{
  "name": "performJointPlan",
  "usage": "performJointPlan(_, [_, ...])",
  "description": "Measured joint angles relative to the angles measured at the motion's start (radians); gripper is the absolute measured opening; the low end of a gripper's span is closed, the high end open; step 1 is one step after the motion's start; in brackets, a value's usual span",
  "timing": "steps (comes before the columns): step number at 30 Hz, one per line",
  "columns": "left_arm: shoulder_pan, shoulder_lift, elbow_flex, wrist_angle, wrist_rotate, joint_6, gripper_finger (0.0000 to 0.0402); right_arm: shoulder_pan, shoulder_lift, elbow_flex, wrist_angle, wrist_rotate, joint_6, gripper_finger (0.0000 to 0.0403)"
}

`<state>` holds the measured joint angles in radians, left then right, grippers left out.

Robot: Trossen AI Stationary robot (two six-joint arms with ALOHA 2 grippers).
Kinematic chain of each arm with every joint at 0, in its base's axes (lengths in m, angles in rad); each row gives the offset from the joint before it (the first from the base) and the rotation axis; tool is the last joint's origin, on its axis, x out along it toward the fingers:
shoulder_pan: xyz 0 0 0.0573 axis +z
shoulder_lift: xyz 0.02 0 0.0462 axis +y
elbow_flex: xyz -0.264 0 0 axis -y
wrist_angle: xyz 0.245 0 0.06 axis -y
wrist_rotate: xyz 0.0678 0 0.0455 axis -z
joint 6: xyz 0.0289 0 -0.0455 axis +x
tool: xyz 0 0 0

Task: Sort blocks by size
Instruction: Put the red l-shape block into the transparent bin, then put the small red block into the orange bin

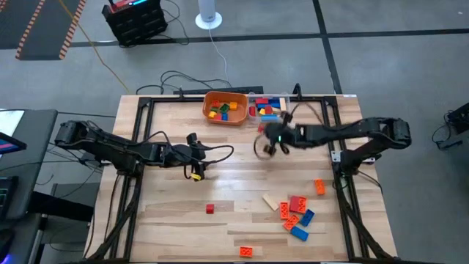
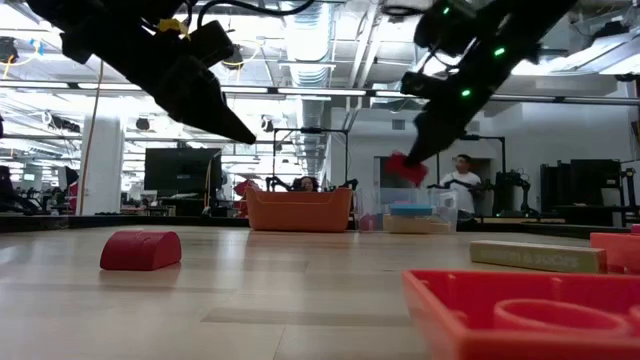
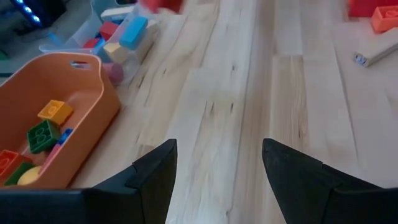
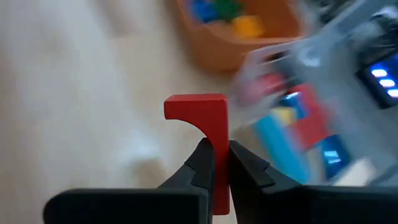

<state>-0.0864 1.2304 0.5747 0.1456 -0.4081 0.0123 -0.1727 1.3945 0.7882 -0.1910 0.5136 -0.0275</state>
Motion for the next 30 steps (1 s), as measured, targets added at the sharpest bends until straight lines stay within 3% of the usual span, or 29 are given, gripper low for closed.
performJointPlan(5, [0.000, 0.000, 0.000, 0.011, 0.000, -0.001, 0.0231, -0.190, 0.000, 0.037, 0.085, -0.145, -0.095, 0.0058])
performJointPlan(10, [0.000, 0.000, 0.000, 0.011, 0.019, -0.052, 0.0231, -0.302, 0.000, 0.070, 0.090, -0.175, -0.130, 0.0059])
performJointPlan(16, [-0.001, 0.000, 0.000, 0.000, 0.183, -0.171, 0.0231, -0.393, 0.000, 0.071, 0.051, -0.268, -0.106, 0.0088])
performJointPlan(21, [-0.048, 0.000, 0.000, -0.005, 0.407, -0.213, 0.0231, -0.420, 0.000, 0.071, 0.044, -0.286, -0.104, 0.0145])
performJointPlan(26, [-0.135, 0.000, 0.038, -0.157, 0.387, -0.273, 0.0231, -0.419, 0.000, 0.071, 0.059, -0.287, -0.085, 0.0201])
performJointPlan(30, [-0.206, 0.000, 0.055, -0.187, 0.358, -0.285, 0.0231, -0.359, 0.000, 0.071, 0.062, -0.286, -0.038, 0.0225])
